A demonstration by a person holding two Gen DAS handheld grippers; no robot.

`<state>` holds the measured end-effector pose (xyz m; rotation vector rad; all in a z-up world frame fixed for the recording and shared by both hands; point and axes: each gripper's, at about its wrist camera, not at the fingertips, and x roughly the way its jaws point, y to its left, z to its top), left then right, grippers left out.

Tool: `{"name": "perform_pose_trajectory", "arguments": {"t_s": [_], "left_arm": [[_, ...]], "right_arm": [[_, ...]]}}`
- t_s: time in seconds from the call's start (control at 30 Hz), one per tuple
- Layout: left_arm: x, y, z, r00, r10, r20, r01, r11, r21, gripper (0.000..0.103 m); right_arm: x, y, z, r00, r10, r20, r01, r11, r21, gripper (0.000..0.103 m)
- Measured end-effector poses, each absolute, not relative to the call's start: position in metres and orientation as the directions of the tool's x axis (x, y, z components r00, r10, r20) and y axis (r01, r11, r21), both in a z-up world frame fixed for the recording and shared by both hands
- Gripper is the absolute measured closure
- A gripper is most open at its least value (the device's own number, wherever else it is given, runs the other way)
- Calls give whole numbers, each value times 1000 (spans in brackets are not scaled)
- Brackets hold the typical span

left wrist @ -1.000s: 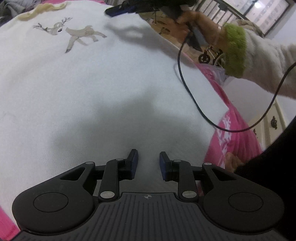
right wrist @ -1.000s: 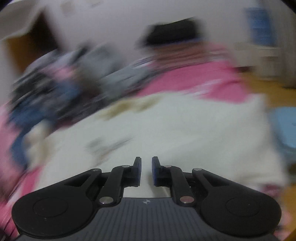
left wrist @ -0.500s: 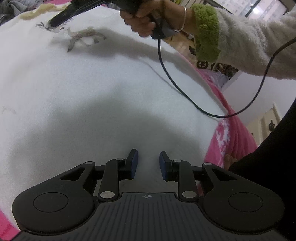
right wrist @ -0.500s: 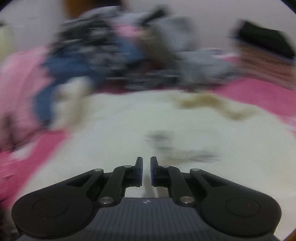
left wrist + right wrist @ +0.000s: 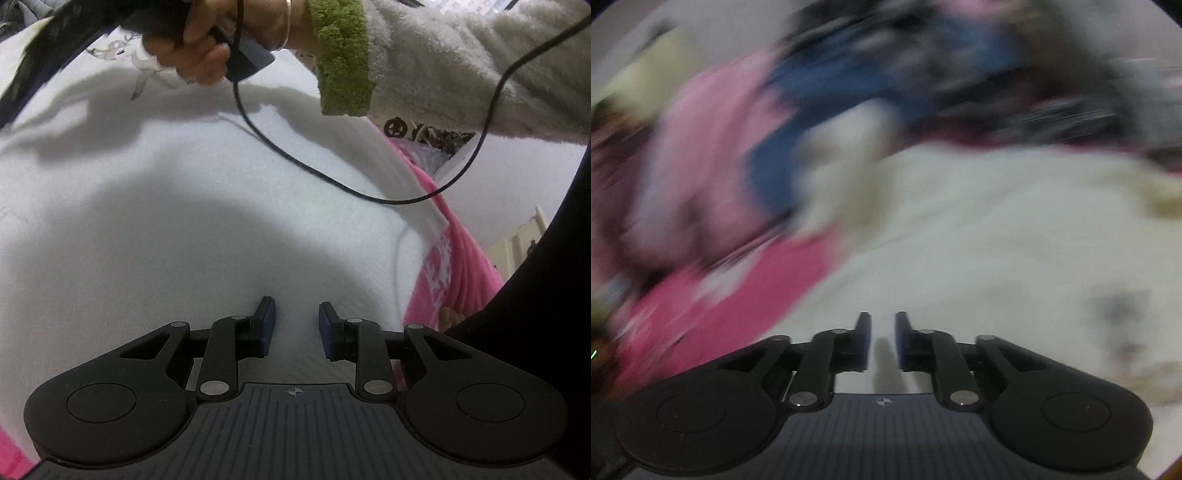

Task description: Fold clothes

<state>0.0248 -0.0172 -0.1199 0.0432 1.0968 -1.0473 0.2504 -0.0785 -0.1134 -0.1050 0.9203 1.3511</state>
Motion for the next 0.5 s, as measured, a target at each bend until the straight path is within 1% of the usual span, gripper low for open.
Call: {"name": "perform_pose_trajectory", "arguments": {"t_s": [0.03, 0.07, 0.1, 0.17, 0.23, 0.27, 0.33, 0.4, 0.43, 0.47, 0.5], "left_arm": [[25, -17, -120, 53, -671, -740, 709, 547, -445, 77], [26, -15, -119, 52, -672, -739, 708, 547, -447, 77], [26, -15, -120, 51, -673, -738, 708, 546, -448, 77], [26, -14, -121, 52, -675, -736, 708, 545, -450, 77], [25, -15, -121, 54, -678, -733, 706, 545, -452, 77], [25, -16, -122, 55, -679, -732, 705, 546, -453, 77], [25, -17, -122, 54, -680, -731, 703, 546, -456, 77], [25, -18, -122, 50, -679, -732, 702, 546, -458, 77], [25, -20, -123, 48, -679, -733, 702, 545, -459, 77], [25, -20, -123, 46, -679, -732, 702, 543, -460, 77], [25, -20, -123, 45, -680, -732, 702, 542, -461, 77]], "right_arm": [[249, -68, -118, -57, 767, -639, -881, 262, 393, 82], [249, -56, -124, -39, 748, -663, -898, 264, 351, 89], [257, -48, -129, -25, 753, -658, -891, 281, 356, 96], [292, -49, -133, 68, 791, -608, -817, 394, 421, 102], [324, -58, -136, 173, 809, -562, -719, 494, 490, 103], [332, -63, -134, 249, 792, -557, -674, 555, 488, 95], [335, -73, -127, 323, 763, -560, -661, 605, 444, 95], [329, -78, -123, 264, 799, -541, -688, 549, 475, 95], [324, -80, -121, 213, 821, -530, -707, 504, 496, 91], [317, -82, -122, 171, 829, -532, -727, 470, 499, 82], [315, -80, -126, 167, 812, -559, -739, 479, 474, 78]]}}
